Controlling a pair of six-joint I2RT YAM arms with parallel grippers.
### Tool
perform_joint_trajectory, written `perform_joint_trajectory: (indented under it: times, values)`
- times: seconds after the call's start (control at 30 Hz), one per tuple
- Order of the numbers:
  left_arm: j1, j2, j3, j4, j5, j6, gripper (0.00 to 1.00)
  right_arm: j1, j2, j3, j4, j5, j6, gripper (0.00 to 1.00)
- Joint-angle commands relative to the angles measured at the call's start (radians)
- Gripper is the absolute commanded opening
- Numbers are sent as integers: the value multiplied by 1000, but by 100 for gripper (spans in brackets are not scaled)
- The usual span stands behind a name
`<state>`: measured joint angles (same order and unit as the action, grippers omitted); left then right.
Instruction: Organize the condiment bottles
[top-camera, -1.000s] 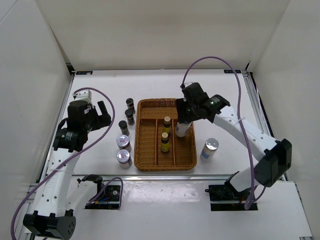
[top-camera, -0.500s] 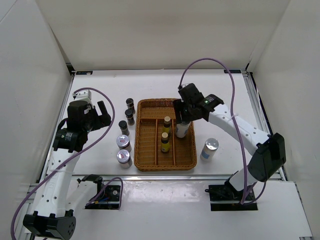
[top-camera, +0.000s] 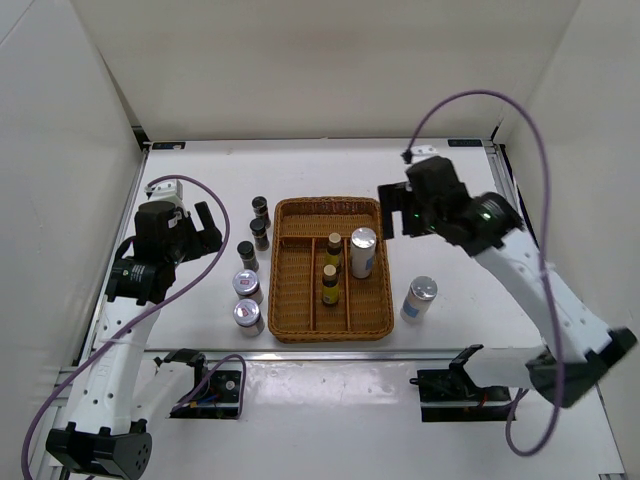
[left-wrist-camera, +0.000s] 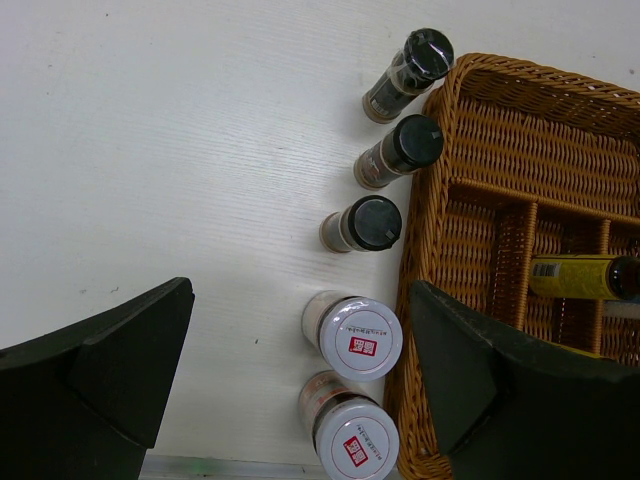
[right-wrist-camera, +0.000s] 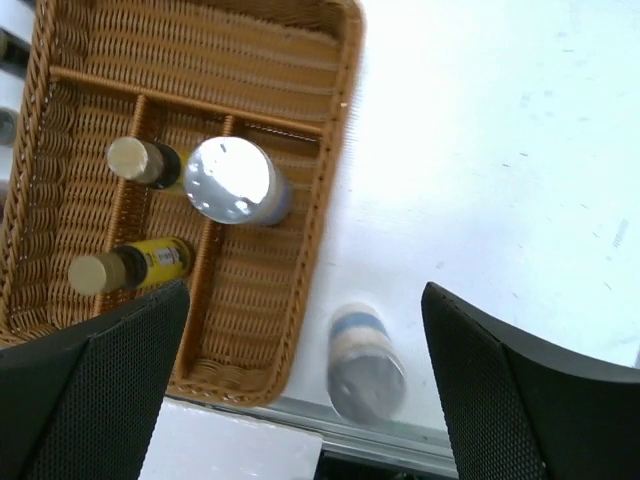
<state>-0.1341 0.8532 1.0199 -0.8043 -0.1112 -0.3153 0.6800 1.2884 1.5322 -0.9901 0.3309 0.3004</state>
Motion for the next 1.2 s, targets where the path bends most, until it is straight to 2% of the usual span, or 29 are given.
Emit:
perform_joint_trajectory:
  times: [0.0, 0.07, 0.2, 0.3, 0.4, 0.5, 0.6, 0.67, 0.73, 0.77, 0.87, 0.9, 0.93, 1.07, 1.17]
  values:
    - [-4, -19, -7, 1, 5, -2, 100, -7, -102, -55, -140, 91, 41, 100]
    - [-4, -19, -7, 1, 5, -2, 100, -19, -152, -122, -170, 118, 95, 100]
    - [-4, -19, -7, 1, 5, -2, 100, -57, -233, -344, -170, 53, 199, 100]
    - [-4, -19, -7, 1, 5, -2, 100, -85, -254, -424, -138, 19, 241, 100]
    - [-4, -19, -7, 1, 5, -2, 100, -85, -242, -411, -137, -32, 266, 100]
    - [-4, -19, -7, 1, 5, -2, 100, -85, -216, -443, -137, -27, 301, 93]
    - [-4, -28, -7, 1, 5, -2, 100, -85, -172, -455, -102, -73, 310, 92]
    - [-4, -28, -7, 1, 5, -2, 100, -94, -158, -483, -59, -120, 310, 88]
    - [-4, -28, -7, 1, 5, -2, 100, -94, -149, -533, -36, -141, 324, 82]
    - [-4, -28, -7, 1, 5, -2, 100, -94, -149, -549, -27, -141, 335, 72]
    - [-4, -28, -7, 1, 5, -2, 100, -94, -159, -583, -15, -164, 370, 59]
    - [-4, -28, -7, 1, 5, -2, 100, -94, -169, -583, -15, -164, 379, 50]
    - [-4, -28, -7, 1, 5, -2, 100, -94, -190, -583, -15, -164, 388, 46]
    - [-4, -37, -7, 1, 5, -2, 100, -94, -257, -574, -65, -106, 421, 30]
    - [-4, -37, -7, 1, 5, -2, 100, -94, -305, -500, -140, -38, 430, 16]
